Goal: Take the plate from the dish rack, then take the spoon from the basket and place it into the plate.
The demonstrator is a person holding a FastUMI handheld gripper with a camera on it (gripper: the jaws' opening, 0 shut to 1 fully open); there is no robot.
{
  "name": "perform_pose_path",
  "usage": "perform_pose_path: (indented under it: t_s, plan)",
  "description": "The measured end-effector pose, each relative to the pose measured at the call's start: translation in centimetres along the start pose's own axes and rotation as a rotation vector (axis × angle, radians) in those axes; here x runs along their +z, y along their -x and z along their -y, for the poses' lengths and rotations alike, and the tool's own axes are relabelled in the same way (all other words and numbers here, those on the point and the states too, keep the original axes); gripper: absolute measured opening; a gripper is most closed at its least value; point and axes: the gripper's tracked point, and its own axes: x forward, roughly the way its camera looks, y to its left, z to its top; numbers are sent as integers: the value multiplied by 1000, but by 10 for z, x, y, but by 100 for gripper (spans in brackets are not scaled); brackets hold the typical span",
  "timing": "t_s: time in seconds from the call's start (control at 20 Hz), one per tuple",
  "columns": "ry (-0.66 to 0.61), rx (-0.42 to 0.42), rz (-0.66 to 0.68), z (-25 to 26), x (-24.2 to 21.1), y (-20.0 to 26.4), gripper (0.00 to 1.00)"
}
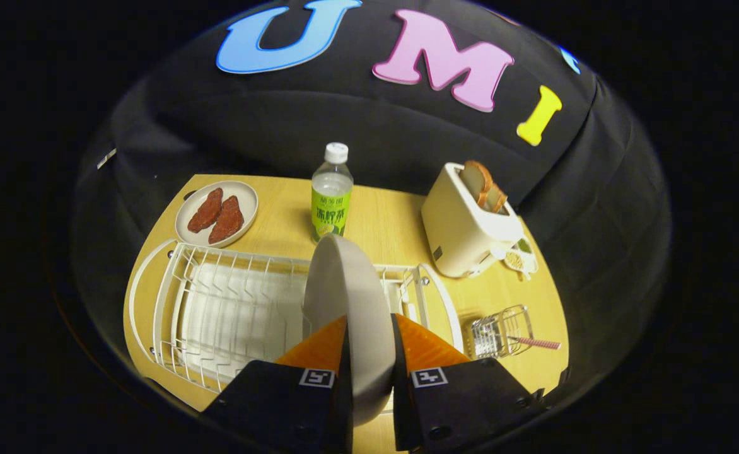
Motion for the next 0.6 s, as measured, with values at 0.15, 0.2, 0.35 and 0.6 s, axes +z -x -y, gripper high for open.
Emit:
perform_pose_path:
  t_s: [0.15,0.2,0.35,0.6]
  plan:
    - [52,-7,83,-9,25,17,29]
    - [51,-4,94,-11,29,17,29]
    - [61,-7,156,-5,48,25,29]
    - [-51,76,210,30,64,54,29]
